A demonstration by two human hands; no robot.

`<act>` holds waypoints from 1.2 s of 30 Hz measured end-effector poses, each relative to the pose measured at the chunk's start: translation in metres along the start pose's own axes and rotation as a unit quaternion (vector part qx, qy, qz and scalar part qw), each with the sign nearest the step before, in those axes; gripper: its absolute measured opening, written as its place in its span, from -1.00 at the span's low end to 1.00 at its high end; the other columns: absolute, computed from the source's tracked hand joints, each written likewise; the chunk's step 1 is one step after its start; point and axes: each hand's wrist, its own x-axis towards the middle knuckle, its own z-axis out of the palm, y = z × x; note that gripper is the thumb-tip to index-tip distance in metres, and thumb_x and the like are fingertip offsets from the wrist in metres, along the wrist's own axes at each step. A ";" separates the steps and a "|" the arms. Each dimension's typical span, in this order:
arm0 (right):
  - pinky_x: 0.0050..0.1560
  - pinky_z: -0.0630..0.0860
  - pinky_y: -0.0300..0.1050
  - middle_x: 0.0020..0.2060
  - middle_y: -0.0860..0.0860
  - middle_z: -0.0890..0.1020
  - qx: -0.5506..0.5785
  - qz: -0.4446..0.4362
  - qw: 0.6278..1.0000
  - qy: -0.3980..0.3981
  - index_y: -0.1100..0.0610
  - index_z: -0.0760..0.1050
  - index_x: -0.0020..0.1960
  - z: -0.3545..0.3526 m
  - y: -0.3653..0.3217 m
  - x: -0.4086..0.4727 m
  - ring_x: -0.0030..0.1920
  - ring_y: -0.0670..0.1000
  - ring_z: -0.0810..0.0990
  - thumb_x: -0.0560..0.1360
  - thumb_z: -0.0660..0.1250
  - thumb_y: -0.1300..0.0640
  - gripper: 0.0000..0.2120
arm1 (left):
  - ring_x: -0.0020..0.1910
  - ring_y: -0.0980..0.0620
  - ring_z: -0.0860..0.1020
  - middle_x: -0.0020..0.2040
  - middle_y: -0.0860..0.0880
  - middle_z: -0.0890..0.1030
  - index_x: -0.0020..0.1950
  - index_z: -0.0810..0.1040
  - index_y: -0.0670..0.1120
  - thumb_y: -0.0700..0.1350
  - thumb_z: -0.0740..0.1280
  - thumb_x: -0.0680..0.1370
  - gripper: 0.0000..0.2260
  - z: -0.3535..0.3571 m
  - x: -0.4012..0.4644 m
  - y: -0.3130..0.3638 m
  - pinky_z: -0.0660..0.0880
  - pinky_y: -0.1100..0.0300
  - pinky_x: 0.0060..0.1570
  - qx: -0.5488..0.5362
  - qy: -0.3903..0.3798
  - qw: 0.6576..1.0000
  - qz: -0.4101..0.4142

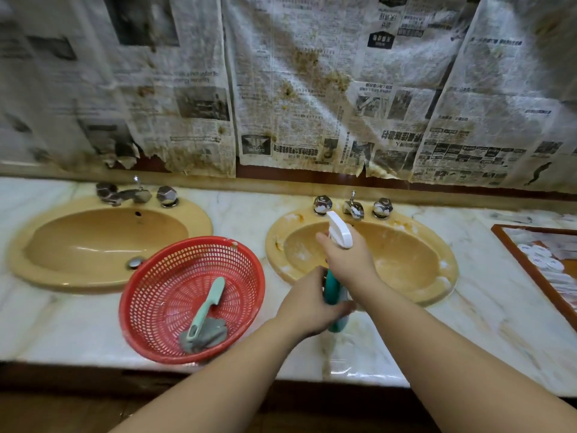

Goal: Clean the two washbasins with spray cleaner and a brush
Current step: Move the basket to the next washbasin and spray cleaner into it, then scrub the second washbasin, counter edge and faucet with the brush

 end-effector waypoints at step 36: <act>-0.40 0.40 -0.17 -0.06 0.06 0.63 -0.356 0.078 0.888 -0.279 0.20 0.48 0.33 0.237 0.022 -0.045 -0.21 0.02 0.60 0.44 0.39 -0.11 -0.43 | 0.04 0.05 0.62 0.06 0.11 0.67 0.24 0.56 0.08 0.08 0.56 0.42 -0.57 -0.197 -0.056 -0.145 0.61 0.04 0.05 0.105 0.281 0.927 -0.224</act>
